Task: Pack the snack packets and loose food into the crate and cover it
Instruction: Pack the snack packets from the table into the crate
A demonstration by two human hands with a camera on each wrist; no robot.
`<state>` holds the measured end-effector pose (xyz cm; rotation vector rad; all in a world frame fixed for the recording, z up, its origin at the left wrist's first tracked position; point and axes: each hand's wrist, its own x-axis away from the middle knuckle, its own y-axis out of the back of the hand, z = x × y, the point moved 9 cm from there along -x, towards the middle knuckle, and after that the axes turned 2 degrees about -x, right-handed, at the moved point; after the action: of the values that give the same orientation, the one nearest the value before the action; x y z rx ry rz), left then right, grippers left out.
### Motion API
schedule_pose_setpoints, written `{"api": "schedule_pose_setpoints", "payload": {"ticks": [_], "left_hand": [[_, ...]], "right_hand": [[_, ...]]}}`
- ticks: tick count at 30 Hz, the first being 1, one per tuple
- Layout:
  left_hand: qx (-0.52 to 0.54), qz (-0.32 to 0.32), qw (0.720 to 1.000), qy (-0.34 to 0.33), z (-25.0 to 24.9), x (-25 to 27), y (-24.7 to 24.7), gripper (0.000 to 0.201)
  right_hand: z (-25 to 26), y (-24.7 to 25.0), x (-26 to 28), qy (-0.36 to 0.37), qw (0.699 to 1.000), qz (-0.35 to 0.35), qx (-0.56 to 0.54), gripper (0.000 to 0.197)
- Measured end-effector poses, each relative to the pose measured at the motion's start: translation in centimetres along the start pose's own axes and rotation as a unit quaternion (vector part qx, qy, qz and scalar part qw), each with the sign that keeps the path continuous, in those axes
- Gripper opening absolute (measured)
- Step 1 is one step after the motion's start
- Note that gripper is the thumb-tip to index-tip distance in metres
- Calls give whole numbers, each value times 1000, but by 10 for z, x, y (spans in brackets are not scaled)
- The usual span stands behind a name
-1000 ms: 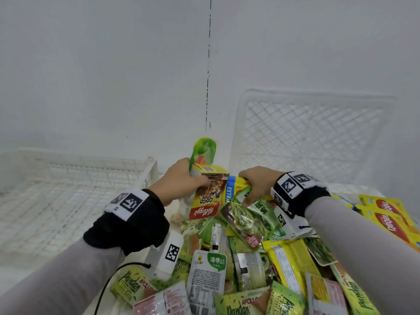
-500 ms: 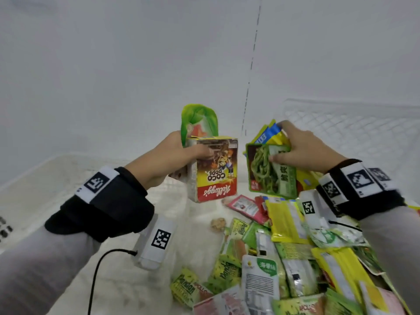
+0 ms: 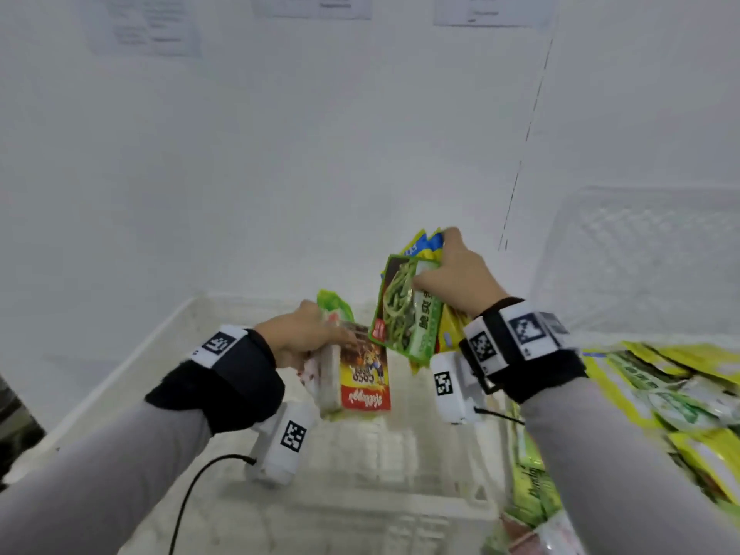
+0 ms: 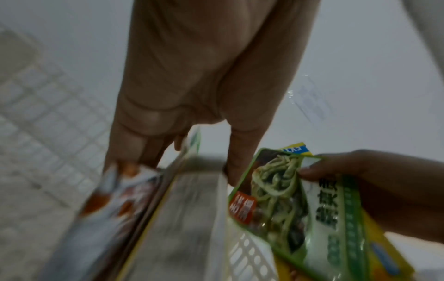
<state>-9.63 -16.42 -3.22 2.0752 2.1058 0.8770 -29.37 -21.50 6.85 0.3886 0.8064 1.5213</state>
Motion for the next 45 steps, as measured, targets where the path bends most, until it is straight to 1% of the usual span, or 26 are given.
{"api": "schedule_pose_setpoints", "payload": {"ticks": [2,3,4,5,7,9,11,13,15,17,19,21,22,24,26,28,29,31,33,34,36,38,40,42,44,45], "left_hand": [[-35,38,998,21,11,-10,-2,73],[-34,33,999,11,10,-15,1,75],[-24,20,999,-14,7,-21,7,72],[-7,8,999,-44,1,-26,10,65],[19,18,996,-84,-6,-31,8,48],[65,67,992,-83,-4,-33,-5,39],[152,133,977,-66,-1,-34,-19,31],[194,148,968,-58,1,-36,-23,27],[168,142,973,-74,2,-39,-24,22],[155,144,973,-88,2,-40,-28,22],[143,140,974,-107,0,-39,-30,20],[95,132,976,-148,-6,-36,-29,23],[59,128,974,-180,-12,-32,-30,23],[-10,126,959,-254,-28,-20,-34,15],[-64,126,940,-311,-39,-6,-40,14],[-80,97,936,-329,-47,0,-35,19],[-72,73,938,-331,-49,1,-26,16],[-32,21,945,-323,-52,2,0,13],[7,-33,950,-311,-54,0,36,17],[23,-60,951,-302,-51,-1,56,19],[41,-105,954,-277,-40,-7,93,16],[16,-150,959,-239,-20,-16,123,10],[-46,-195,962,-184,7,-24,146,15],[-109,-228,959,-128,36,-30,161,20],[-157,-232,956,-86,62,-36,169,14],[-169,-220,958,-73,73,-41,169,9]], "right_hand": [[-6,-24,5,-45,999,7,-10,35],[-10,-34,9,-66,998,8,-21,31],[-14,-42,12,-86,996,4,-36,29],[-17,-48,15,-100,993,-1,-54,30],[-22,-58,21,-118,989,-9,-93,32],[-25,-65,25,-125,983,-12,-131,36],[-26,-72,30,-134,978,-10,-160,39],[-29,-78,35,-144,974,3,-176,34],[-25,-87,39,-145,968,43,-198,21],[-26,-95,44,-180,947,76,-255,23],[-29,-95,46,-211,935,80,-274,16],[-32,-89,44,-212,944,72,-243,12],[-33,-85,41,-200,955,68,-209,18],[-30,-81,37,-171,974,77,-126,25],[-29,-79,33,-148,983,85,-61,22],[-31,-68,27,-129,990,52,-20,23],[-31,-58,23,-114,993,22,-4,24],[-24,-33,20,-79,996,-49,5,27],[-12,-9,19,-46,992,-120,-6,29],[-5,-2,18,-29,989,-142,-26,30],[12,1,16,-1,983,-162,-85,30],[28,-8,13,13,977,-164,-138,28],[42,-31,8,16,972,-150,-179,25],[52,-66,1,-6,970,-112,-216,27],[56,-109,-4,-41,966,-59,-249,31],[56,-131,-4,-58,963,-30,-260,32]]}}
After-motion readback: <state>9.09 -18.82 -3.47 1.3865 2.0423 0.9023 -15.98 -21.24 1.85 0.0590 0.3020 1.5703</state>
